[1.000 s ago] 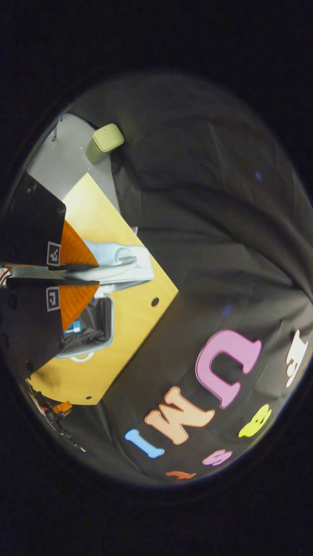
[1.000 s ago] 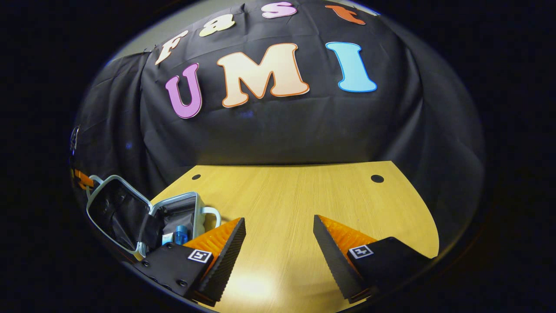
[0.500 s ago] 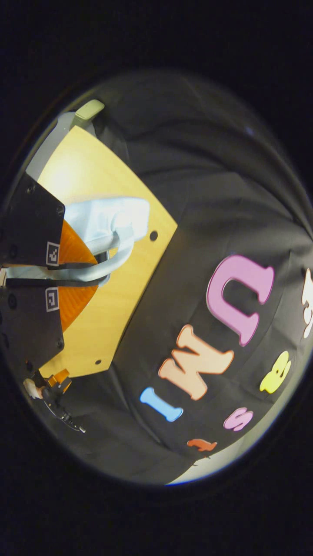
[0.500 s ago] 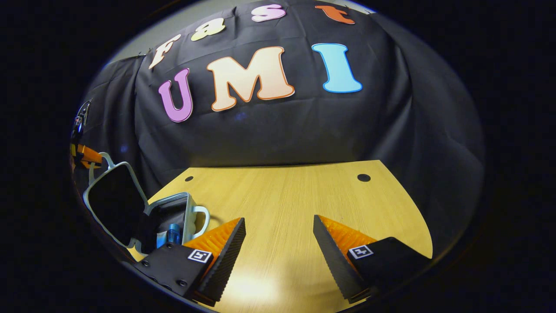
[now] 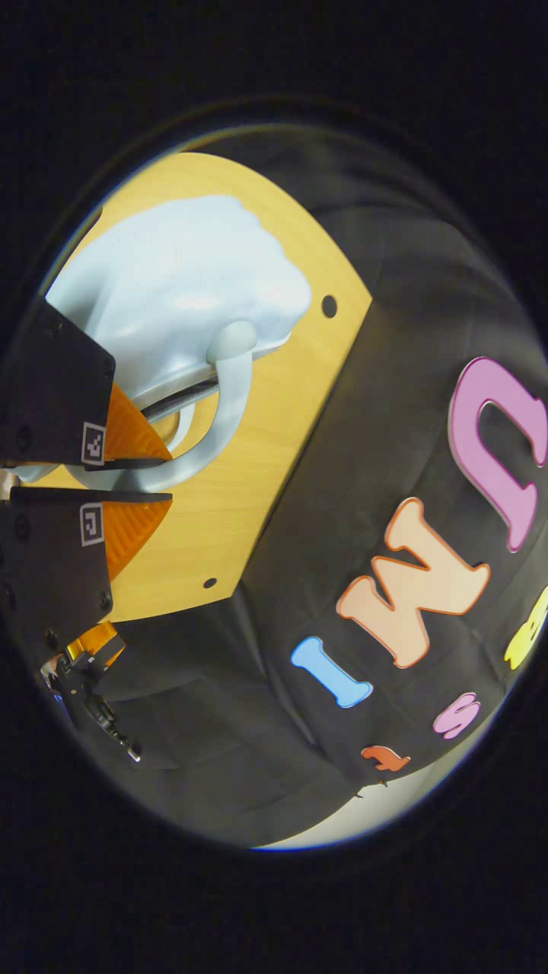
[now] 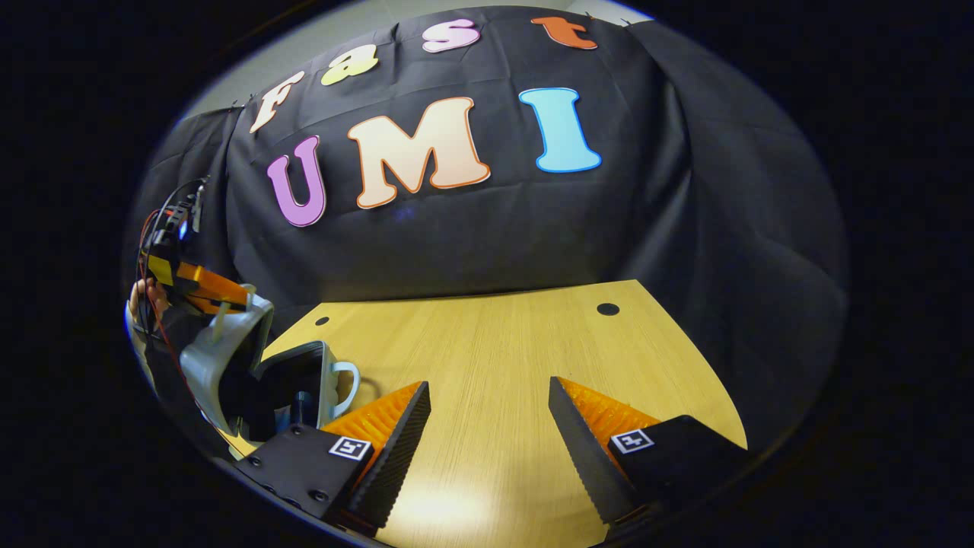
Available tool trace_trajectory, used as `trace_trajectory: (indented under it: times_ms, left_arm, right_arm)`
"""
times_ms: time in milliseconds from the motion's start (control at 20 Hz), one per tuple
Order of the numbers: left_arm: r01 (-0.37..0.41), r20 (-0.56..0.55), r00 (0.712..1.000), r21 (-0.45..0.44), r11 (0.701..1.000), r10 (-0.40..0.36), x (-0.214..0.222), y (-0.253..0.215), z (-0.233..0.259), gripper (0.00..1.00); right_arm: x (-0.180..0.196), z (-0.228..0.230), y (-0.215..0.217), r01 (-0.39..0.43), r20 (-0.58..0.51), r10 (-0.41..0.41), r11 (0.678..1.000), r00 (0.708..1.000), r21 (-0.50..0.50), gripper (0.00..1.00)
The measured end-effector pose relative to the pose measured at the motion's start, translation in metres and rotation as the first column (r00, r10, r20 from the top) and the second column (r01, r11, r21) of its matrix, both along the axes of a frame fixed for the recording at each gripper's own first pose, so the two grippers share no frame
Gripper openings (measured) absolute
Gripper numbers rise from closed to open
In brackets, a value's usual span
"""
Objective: First open the suitcase, pack the skin care products into it, and then close the suitcase.
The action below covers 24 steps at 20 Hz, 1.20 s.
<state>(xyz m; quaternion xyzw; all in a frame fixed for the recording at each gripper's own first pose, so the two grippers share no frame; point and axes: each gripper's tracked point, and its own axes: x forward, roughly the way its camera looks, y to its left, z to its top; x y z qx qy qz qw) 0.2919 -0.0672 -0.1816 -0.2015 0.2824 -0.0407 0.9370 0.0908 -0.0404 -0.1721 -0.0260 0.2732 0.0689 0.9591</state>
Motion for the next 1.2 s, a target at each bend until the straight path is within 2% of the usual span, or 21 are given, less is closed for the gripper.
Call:
trace_trajectory:
  times_ms: [150, 200, 250, 300, 450, 500, 550, 650, 700, 750, 800, 850, 900, 1000, 1150, 1200]
  left_arm:
    - [0.020, -0.088, 0.996, 0.011, 1.000, -0.019, 0.024, -0.019, -0.043, 0.04]
    - [0.020, -0.116, 0.993, 0.016, 1.000, -0.018, 0.031, -0.022, -0.057, 0.04]
    - [0.018, -0.140, 0.990, 0.023, 1.000, -0.015, 0.035, -0.025, -0.068, 0.04]
    - [0.016, -0.160, 0.987, 0.032, 0.999, -0.011, 0.038, -0.027, -0.077, 0.04]
    - [0.010, -0.215, 0.977, 0.062, 0.998, 0.003, 0.046, -0.029, -0.106, 0.05]
    - [0.010, -0.233, 0.973, 0.071, 0.997, 0.007, 0.046, -0.030, -0.113, 0.05]
    - [0.009, -0.246, 0.969, 0.081, 0.997, 0.011, 0.048, -0.030, -0.120, 0.06]
    - [0.014, -0.265, 0.964, 0.095, 0.995, 0.011, 0.047, -0.031, -0.128, 0.08]
    - [0.021, -0.275, 0.961, 0.102, 0.995, 0.008, 0.046, -0.032, -0.131, 0.09]
    - [0.029, -0.286, 0.958, 0.123, 0.992, 0.007, 0.044, -0.031, -0.134, 0.10]
    - [0.040, -0.289, 0.957, 0.139, 0.989, 0.002, 0.041, -0.034, -0.134, 0.13]
    - [0.053, -0.284, 0.959, 0.149, 0.987, -0.009, 0.038, -0.037, -0.132, 0.25]
    - [0.071, -0.270, 0.962, 0.134, 0.988, -0.033, 0.034, -0.047, -0.127, 0.32]
    - [0.093, -0.242, 0.969, 0.168, 0.981, -0.050, 0.026, -0.060, -0.117, 0.46]
    - [0.112, -0.181, 0.981, 0.228, 0.967, -0.071, 0.014, -0.080, -0.100, 0.86]
    - [0.113, -0.162, 0.984, 0.246, 0.963, -0.075, 0.008, -0.086, -0.094, 0.89]
  right_arm:
    - [-0.011, 0.003, -0.012, 0.027, 0.006, -0.027, 1.000, 1.000, -0.008, 0.98]
    - [-0.013, 0.005, -0.015, 0.037, 0.007, -0.037, 0.999, 0.999, -0.009, 0.94]
    - [-0.016, 0.006, -0.018, 0.046, 0.008, -0.046, 0.999, 0.999, -0.007, 0.98]
    - [-0.018, 0.007, -0.021, 0.055, 0.010, -0.055, 0.998, 0.998, -0.005, 0.94]
    - [-0.025, 0.006, -0.027, 0.068, 0.013, -0.068, 0.998, 0.998, -0.005, 0.98]
    - [-0.024, 0.006, -0.028, 0.070, 0.014, -0.069, 0.998, 0.997, -0.003, 0.94]
    - [-0.025, 0.007, -0.029, 0.070, 0.013, -0.070, 0.998, 0.997, 0.000, 0.98]
    - [-0.025, 0.009, -0.030, 0.067, 0.013, -0.067, 0.998, 0.998, 0.006, 0.98]
    - [-0.024, 0.010, -0.031, 0.064, 0.016, -0.064, 0.998, 0.998, 0.007, 0.94]
    - [-0.024, 0.010, -0.032, 0.060, 0.017, -0.060, 0.998, 0.998, 0.007, 0.98]
    - [-0.022, 0.011, -0.033, 0.058, 0.018, -0.058, 0.998, 0.998, 0.009, 0.94]
    - [-0.022, 0.013, -0.033, 0.055, 0.019, -0.056, 0.998, 0.998, 0.014, 0.98]
    - [-0.020, 0.016, -0.033, 0.052, 0.023, -0.052, 0.998, 0.998, 0.020, 0.98]
    - [-0.018, 0.021, -0.033, 0.043, 0.035, -0.044, 0.999, 0.998, 0.027, 0.98]
    - [-0.017, 0.032, -0.037, 0.028, 0.062, -0.030, 0.999, 0.998, 0.032, 0.98]
    - [-0.017, 0.034, -0.038, 0.024, 0.069, -0.027, 0.999, 0.997, 0.036, 0.98]
